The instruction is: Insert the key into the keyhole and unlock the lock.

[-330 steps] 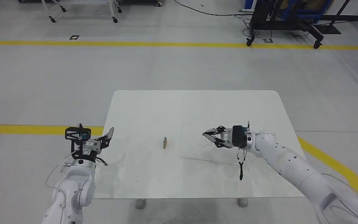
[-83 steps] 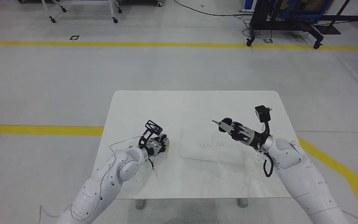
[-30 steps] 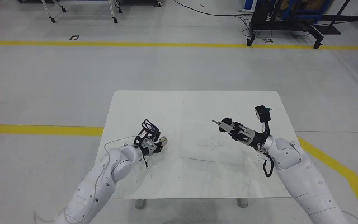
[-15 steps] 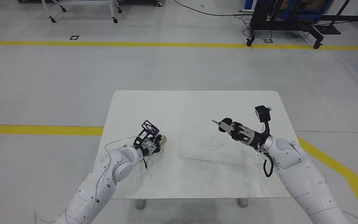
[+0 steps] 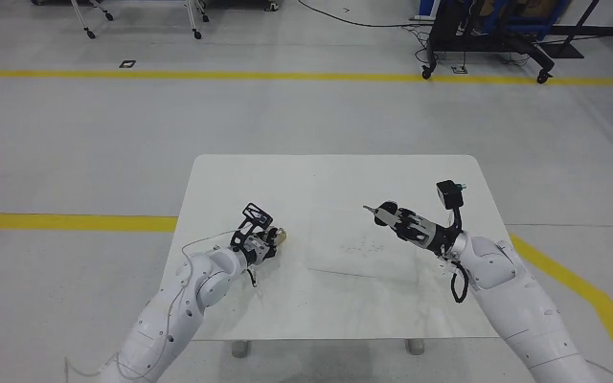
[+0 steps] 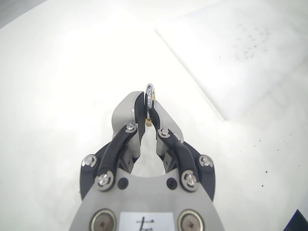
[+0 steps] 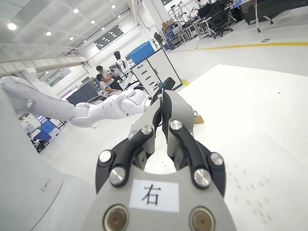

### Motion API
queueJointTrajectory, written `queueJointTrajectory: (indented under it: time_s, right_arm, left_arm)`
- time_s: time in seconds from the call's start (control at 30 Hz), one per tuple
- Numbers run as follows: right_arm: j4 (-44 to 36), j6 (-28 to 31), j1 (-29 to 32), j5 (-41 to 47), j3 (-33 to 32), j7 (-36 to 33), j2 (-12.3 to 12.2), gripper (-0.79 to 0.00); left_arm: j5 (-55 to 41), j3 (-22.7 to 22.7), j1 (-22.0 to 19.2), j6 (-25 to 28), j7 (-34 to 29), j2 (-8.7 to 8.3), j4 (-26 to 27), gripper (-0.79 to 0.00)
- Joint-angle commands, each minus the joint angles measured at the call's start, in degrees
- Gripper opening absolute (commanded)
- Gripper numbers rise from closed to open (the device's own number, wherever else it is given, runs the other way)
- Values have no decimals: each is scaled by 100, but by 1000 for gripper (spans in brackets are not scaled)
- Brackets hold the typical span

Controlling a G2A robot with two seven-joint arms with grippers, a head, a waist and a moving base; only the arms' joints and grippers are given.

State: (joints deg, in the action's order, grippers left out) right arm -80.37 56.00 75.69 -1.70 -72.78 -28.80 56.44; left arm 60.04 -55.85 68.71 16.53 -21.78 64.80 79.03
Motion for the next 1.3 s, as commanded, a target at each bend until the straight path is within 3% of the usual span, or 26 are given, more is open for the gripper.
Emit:
queueJointTrajectory:
  time_s: [0.0,0.1,0.13,0.17,0.2,0.33,0.5,0.6,0.67,1.27]
  right_arm:
    - [0,0,0,0,0,0,0,-785]
    - [0,0,0,0,0,0,0,-785]
    - [0,0,0,0,0,0,0,-785]
    - [0,0,0,0,0,0,0,-785]
    - [0,0,0,0,0,0,0,-785]
    - [0,0,0,0,0,0,0,-785]
    - [0,0,0,0,0,0,0,-785]
    - [0,0,0,0,0,0,0,-785]
    - [0,0,0,0,0,0,0,-785]
    - [0,0,0,0,0,0,0,-785]
  left_arm:
    - [-54,-13,-12,40,-9,7,-4,-785]
    - [-103,-54,-7,98,-13,8,-6,-785]
    - [-110,-64,-2,117,-12,8,0,-717]
    - [-125,-75,4,142,-8,8,5,-545]
    - [-127,-86,8,163,-9,7,7,-493]
    - [-151,-103,17,238,-43,10,15,-431]
    - [-139,-99,12,253,-70,24,7,-468]
    - [-136,-96,3,253,-72,33,-6,-610]
    - [-114,-86,-6,265,-98,39,-24,-785]
    - [-138,-259,22,555,-421,6,9,-763]
